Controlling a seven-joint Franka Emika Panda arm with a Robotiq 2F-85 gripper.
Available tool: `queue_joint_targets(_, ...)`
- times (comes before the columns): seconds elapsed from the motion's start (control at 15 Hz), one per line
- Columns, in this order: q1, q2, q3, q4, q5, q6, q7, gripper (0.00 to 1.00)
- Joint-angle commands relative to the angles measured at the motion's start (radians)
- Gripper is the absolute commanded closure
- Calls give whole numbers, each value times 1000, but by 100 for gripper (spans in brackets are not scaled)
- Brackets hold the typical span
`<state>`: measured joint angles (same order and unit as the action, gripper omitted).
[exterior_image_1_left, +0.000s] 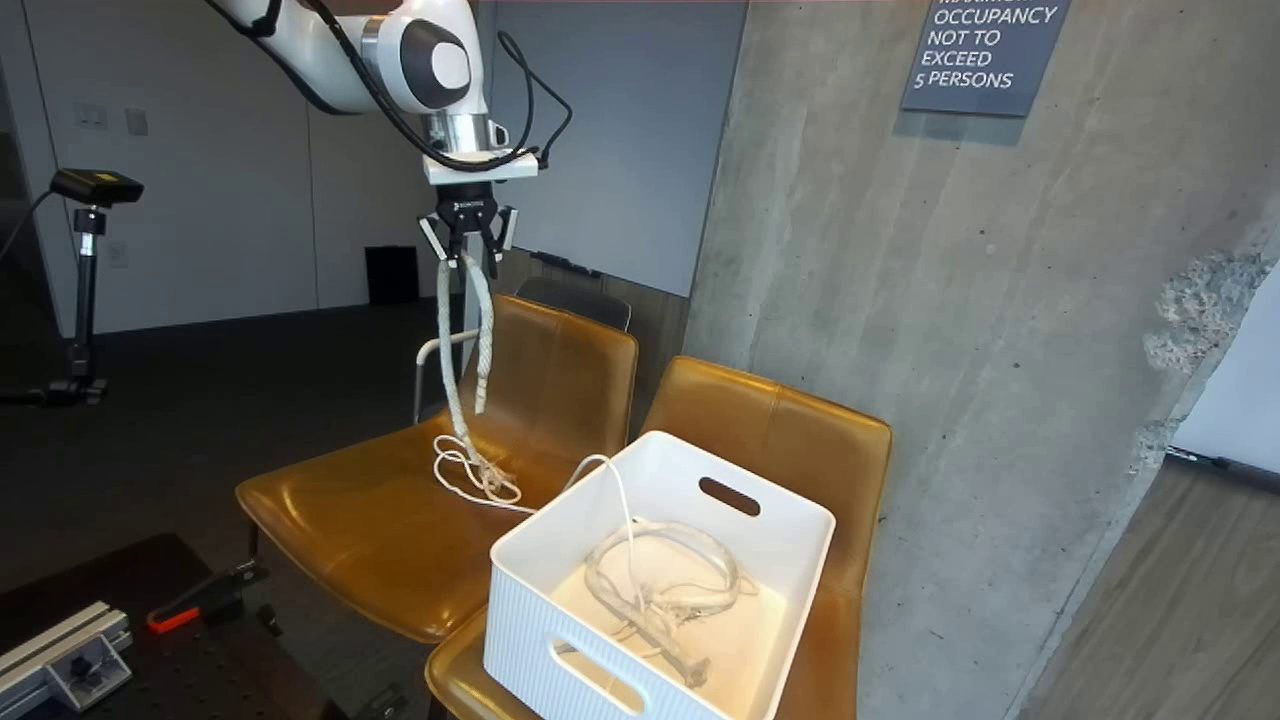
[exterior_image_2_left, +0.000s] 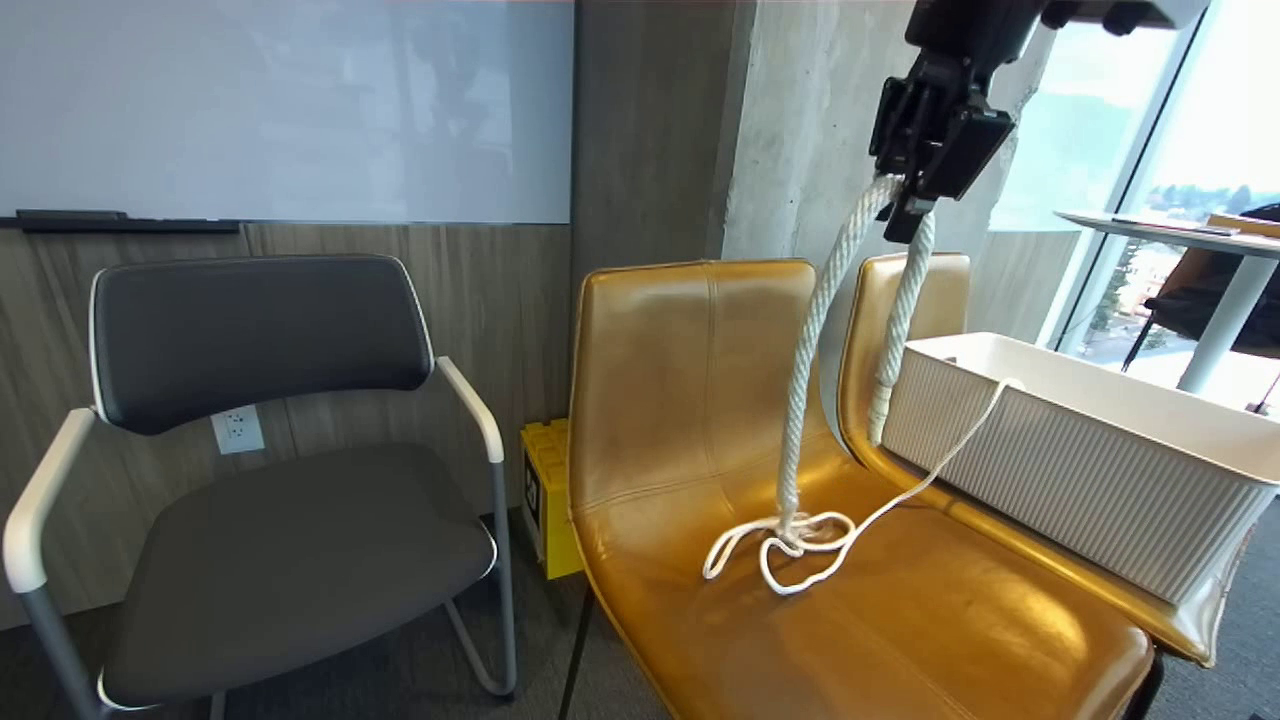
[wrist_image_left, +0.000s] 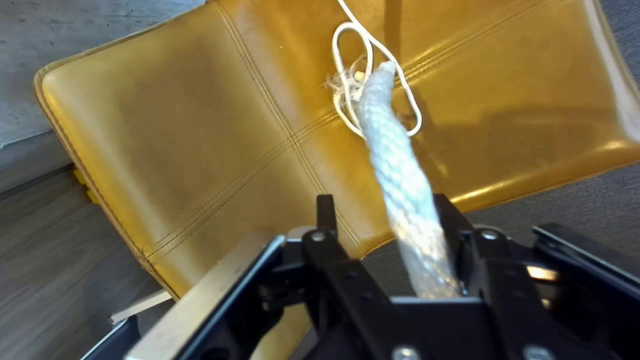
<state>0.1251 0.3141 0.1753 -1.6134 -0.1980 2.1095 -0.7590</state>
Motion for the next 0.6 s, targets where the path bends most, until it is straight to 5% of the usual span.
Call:
queue_joint_targets(0.0, -17, -34, -13, -50, -25, 23, -67, 19)
queue_joint_targets(0.2, -34, -24, -25, -64, -42, 9, -143, 1)
queue_joint_targets(0.53, -42, -6, -28, -92, -44, 5, -199, 0)
